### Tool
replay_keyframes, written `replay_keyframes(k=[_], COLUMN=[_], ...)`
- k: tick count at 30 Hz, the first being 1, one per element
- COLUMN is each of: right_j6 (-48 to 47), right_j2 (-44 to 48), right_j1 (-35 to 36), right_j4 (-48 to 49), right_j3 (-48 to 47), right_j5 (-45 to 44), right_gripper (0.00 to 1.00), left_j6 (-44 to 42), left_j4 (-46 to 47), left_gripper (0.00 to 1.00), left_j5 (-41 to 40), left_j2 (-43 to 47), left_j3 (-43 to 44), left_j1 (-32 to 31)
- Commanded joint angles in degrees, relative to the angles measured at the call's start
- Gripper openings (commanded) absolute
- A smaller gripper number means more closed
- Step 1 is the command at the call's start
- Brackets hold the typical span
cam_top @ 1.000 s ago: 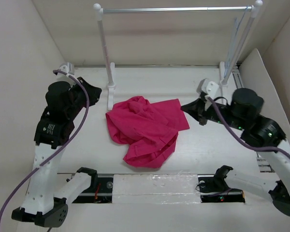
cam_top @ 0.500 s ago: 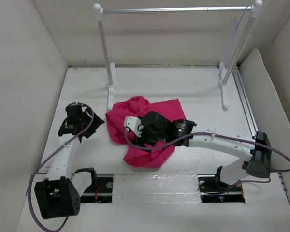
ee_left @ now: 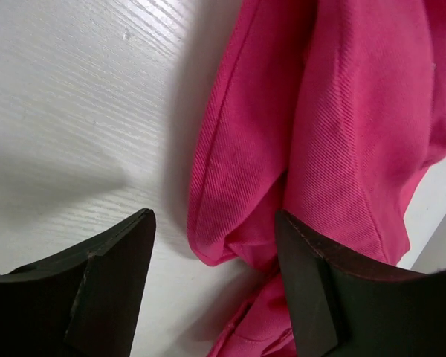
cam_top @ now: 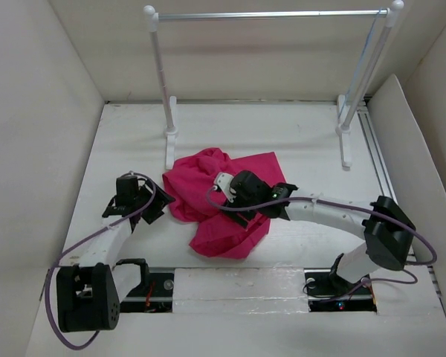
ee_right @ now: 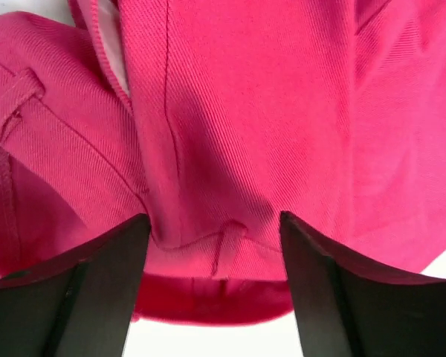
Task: Place the trousers on the hanger
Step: Flatten out the trousers at the center of the board.
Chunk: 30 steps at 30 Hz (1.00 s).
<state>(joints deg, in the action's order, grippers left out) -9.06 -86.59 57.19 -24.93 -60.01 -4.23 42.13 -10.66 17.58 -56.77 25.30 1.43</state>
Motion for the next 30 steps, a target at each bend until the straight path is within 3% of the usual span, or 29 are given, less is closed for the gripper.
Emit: replay_keyframes(k=[1, 4, 5, 6, 7, 9, 10, 13, 15, 19, 22, 23, 24, 27, 30], right_j6=[2.2, 3.61, 4.05, 3.96, 3.88, 3.26, 3.0, 1.86, 0.98, -0.6, -2.45, -3.32, -3.33, -3.42, -1.93], right_j2=[-2.35, -2.01, -1.49, -0.87, 0.09, 3.95, 5.45, 13.44, 18.61, 22.86, 21.47, 19.55, 19.53, 16.02, 18.64], right_j1=[-0.15, -0.15, -0.15, -0.15, -0.15, -0.15, 0.37, 0.38, 0.38, 0.38, 0.38, 0.38, 0.38, 0.38, 0.38], right_j4=[6.03, 7.43, 7.7, 7.61, 7.18, 4.73, 1.23, -7.74, -12.4, -28.74, -38.33, -44.01, -44.07, -47.92, -46.8], right_j3=[0.15, 1.03, 1.12, 0.95, 0.42, -1.42, -4.21, -9.84, -17.13, -34.0, -52.26, -69.02, -69.19, -84.52, -78.72], right_j5=[3.61, 3.53, 3.35, 2.83, 2.56, 0.29, -0.77, -5.6, -7.62, -11.23, -11.07, -8.89, -8.87, -7.98, -15.51], right_gripper=[0.73, 0.38, 0.18, 0.08, 0.0, 0.0, 0.0, 0.0, 0.0, 0.0, 0.0, 0.0, 0.0, 0.0, 0.0], left_j6=[0.41, -0.03, -0.03, 0.14, 0.23, 0.76, 0.85, 0.68, -0.72, -3.8, -5.82, -6.96, -6.97, -10.21, -13.47], left_j4=[7.39, 10.21, 12.13, 12.76, 14.77, 15.75, 14.97, 8.76, 4.0, -8.64, -14.8, -16.92, -16.94, -19.14, -21.24], left_gripper=[0.6, 0.6, 0.58, 0.57, 0.49, 0.24, 0.0, 0.0, 0.0, 0.0, 0.0, 0.0, 0.0, 0.0, 0.0], left_j5=[2.27, 3.07, 2.55, 2.02, 2.02, 1.41, -0.69, -5.6, -8.6, -25.87, -33.98, -36.89, -38.22, -41.65, -42.37], left_j2=[-3.07, -8.16, -11.22, -12.82, -15.62, -17.92, -19.24, -17.68, -11.19, 2.16, 3.51, 3.42, 3.42, 3.6, 2.81], left_j3=[-1.22, -1.04, -0.78, 0.01, 0.45, 1.76, 3.77, 9.21, 13.09, 31.88, 46.87, 56.69, 56.79, 65.54, 70.66], left_j1=[-0.11, -1.77, -2.57, -4.58, -5.64, -7.92, -7.94, -7.33, -6.01, -4.77, -4.24, -4.24, -4.24, -4.24, -4.24])
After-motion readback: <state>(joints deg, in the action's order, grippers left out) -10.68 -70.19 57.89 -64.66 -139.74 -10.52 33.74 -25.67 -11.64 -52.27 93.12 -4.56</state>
